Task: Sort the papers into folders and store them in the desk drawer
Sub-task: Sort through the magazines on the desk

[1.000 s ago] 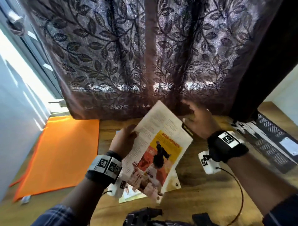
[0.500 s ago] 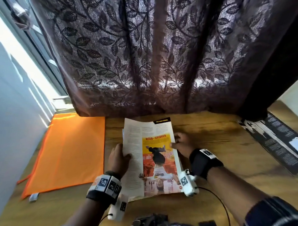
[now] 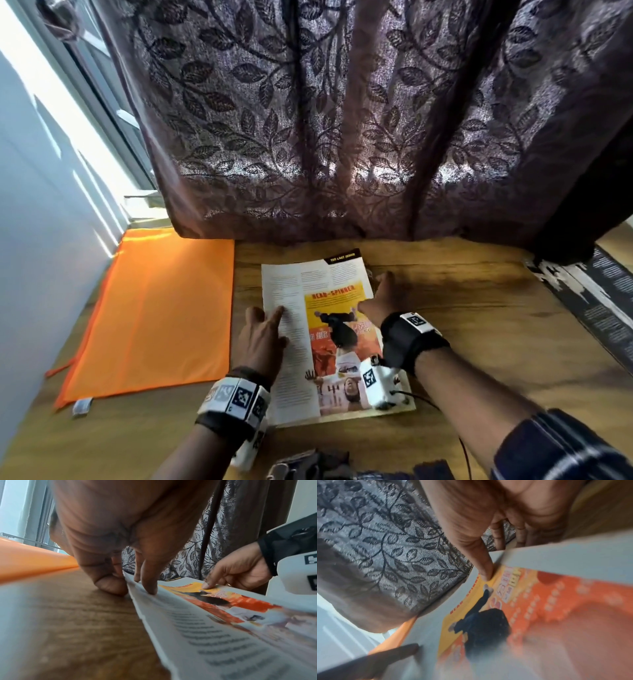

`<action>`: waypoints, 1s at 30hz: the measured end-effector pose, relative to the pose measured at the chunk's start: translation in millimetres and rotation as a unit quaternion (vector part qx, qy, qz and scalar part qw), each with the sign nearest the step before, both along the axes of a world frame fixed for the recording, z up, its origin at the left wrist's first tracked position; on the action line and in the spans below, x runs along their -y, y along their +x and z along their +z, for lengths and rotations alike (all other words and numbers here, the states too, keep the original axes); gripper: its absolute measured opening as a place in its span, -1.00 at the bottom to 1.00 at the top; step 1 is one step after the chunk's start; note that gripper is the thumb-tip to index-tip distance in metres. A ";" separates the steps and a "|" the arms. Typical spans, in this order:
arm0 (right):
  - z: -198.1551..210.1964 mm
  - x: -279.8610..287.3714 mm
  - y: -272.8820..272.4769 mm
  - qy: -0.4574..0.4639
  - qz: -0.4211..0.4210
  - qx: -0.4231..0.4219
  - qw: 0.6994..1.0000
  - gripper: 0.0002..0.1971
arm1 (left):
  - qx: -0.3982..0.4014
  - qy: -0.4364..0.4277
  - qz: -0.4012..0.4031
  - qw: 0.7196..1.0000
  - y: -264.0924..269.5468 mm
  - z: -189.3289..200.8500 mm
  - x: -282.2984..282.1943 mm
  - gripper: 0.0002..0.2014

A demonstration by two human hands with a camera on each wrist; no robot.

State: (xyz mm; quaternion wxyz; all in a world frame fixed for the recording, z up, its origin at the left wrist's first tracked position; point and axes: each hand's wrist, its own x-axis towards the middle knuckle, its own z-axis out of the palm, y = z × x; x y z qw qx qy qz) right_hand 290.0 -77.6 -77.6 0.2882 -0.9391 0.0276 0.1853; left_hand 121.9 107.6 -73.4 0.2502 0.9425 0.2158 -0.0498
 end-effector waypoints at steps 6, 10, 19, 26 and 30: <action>2.4 16.0 -3.8 0.214 -0.120 -0.033 0.969 -0.39 | 0.012 -0.009 -0.018 1.000 -0.7 -0.3 -0.4 -0.26; -0.1 47.4 -7.1 0.283 -0.092 -0.039 0.954 -0.51 | 0.019 -0.054 0.006 0.998 10.8 -0.9 -7.5 -0.08; 71.4 125.9 -30.1 0.455 -0.086 0.035 0.886 -0.68 | 0.199 -0.517 0.097 0.827 54.8 65.5 44.4 -0.77; 114.9 194.0 -29.8 0.523 -0.068 0.145 0.837 -0.62 | 0.339 -0.516 -0.007 0.787 72.4 102.5 133.0 -0.84; 96.8 231.1 -16.1 0.514 -0.063 0.110 0.848 -0.66 | 0.317 -0.531 -0.028 0.785 74.0 98.4 173.8 -0.66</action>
